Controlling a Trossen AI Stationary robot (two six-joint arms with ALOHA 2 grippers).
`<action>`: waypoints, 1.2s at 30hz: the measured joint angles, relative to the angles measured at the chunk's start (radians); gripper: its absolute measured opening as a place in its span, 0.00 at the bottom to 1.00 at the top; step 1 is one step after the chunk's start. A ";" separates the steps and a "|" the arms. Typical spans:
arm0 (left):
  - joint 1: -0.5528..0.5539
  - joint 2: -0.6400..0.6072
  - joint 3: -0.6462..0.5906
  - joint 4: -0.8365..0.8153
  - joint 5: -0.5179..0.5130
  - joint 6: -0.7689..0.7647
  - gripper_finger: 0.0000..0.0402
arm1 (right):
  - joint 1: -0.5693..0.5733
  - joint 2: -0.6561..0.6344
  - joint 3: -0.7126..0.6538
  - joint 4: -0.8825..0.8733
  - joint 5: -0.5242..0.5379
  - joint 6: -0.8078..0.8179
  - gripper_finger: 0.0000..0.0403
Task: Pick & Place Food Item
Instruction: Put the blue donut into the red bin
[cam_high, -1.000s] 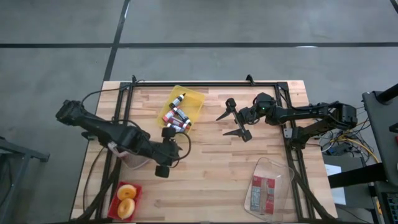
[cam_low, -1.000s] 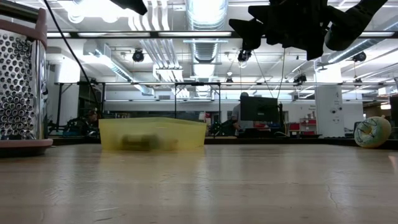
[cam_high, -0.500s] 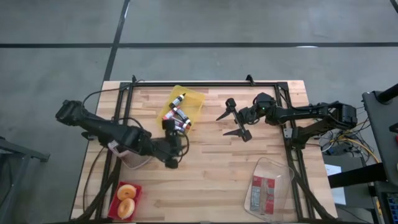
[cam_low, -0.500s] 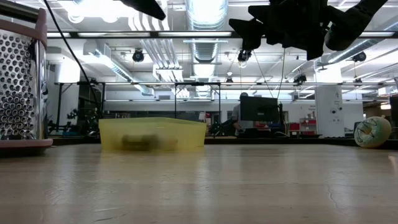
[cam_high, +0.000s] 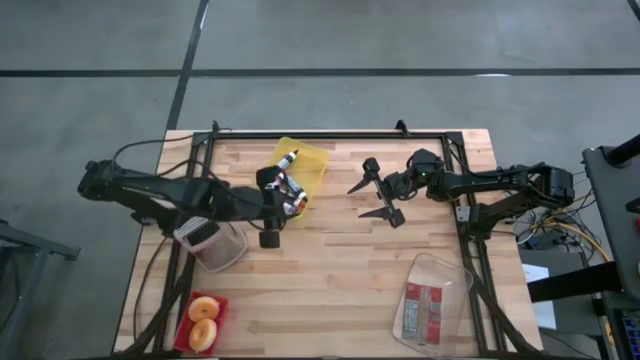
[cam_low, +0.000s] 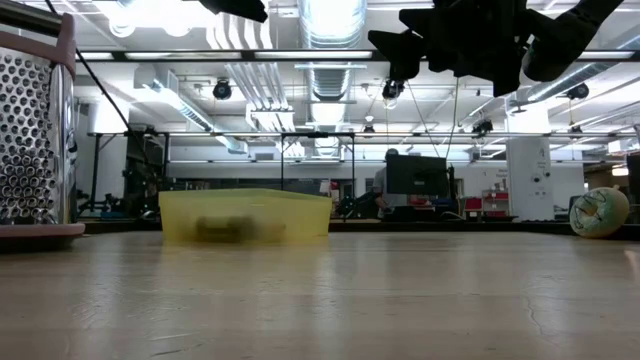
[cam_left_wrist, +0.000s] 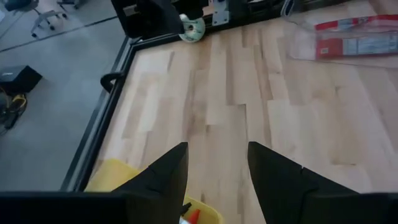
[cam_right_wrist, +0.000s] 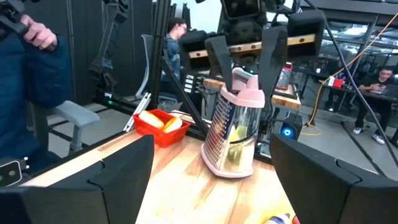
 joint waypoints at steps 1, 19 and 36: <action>0.008 -0.001 0.000 0.000 0.005 0.010 0.42 | 0.000 0.000 0.000 0.000 0.000 0.000 0.78; 0.303 -0.090 0.002 -0.076 0.505 0.168 0.42 | 0.031 0.001 0.024 0.002 -0.002 0.112 0.78; 0.593 -0.065 0.001 0.031 0.703 0.224 0.42 | 0.067 0.001 0.051 0.002 0.024 0.445 0.78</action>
